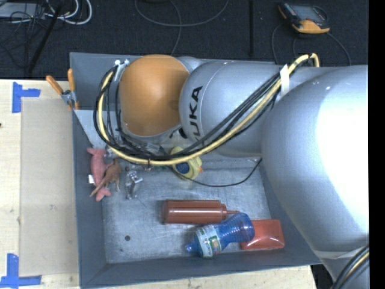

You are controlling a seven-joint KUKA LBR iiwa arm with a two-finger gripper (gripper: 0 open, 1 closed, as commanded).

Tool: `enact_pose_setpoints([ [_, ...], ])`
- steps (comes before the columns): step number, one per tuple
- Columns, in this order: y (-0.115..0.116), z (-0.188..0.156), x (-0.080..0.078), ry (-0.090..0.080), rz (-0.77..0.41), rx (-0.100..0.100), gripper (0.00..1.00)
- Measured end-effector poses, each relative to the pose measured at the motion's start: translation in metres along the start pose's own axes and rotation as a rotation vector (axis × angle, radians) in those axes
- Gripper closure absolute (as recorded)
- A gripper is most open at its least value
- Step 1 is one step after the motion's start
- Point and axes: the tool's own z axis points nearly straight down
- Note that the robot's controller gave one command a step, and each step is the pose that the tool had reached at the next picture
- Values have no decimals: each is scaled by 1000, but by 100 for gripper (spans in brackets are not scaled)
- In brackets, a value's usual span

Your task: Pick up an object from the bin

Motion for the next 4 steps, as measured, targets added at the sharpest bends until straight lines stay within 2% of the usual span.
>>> enact_pose_setpoints([
  [1,-26,1,4,2,62,1,0],
  [2,-23,39,-2,-12,-286,4,0],
  [3,-13,63,-2,-7,-332,2,100],
  [4,-13,62,-3,-7,-331,1,100],
])
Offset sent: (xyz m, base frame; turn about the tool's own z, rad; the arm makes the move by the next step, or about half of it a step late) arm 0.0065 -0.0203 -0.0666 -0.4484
